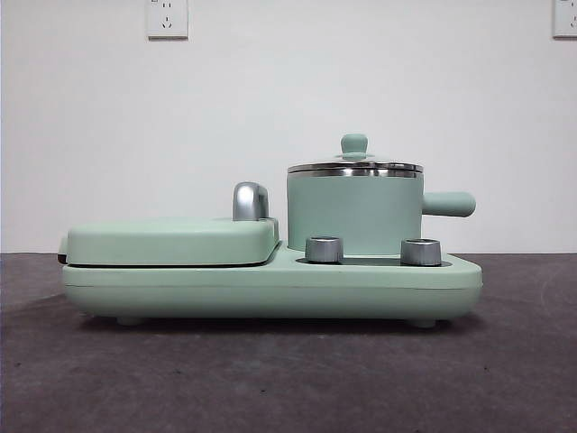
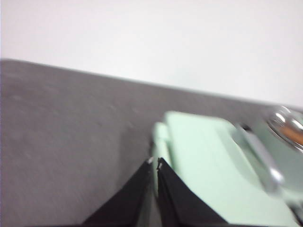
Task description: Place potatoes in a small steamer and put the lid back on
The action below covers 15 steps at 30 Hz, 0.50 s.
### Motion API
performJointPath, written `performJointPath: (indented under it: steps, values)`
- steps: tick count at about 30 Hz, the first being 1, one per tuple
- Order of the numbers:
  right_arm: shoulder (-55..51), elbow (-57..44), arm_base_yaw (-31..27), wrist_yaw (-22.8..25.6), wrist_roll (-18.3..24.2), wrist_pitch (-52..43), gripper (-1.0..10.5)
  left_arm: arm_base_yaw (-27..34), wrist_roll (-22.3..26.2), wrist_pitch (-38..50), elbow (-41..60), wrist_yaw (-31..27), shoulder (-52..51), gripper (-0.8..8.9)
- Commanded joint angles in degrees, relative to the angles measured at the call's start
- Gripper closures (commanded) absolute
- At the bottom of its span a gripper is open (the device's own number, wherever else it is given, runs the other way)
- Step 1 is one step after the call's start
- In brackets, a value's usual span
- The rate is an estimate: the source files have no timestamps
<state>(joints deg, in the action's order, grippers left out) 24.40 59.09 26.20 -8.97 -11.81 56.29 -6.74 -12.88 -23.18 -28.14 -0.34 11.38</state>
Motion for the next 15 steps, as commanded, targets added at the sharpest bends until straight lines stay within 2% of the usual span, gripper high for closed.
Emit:
performJointPath:
  steps: [1,4,9,15]
  values:
    - [0.2,0.5,0.2,0.0,0.3,-0.6,9.3,2.9,0.8,8.4,9.0,-0.1,-4.1,7.94]
    - [0.2,0.5,0.2,0.0,0.2,-0.6,9.3,4.1,0.8,13.7,17.4,-0.1,-7.5,7.94]
    - [0.2,0.5,0.2,0.0,0.3,-0.6,9.3,4.2,2.4,13.8,24.6,-0.1,-10.1,7.94]
    - [0.2,0.5,0.2,0.0,0.3,-0.6,9.3,4.2,10.4,12.5,27.4,-0.1,-11.2,7.94]
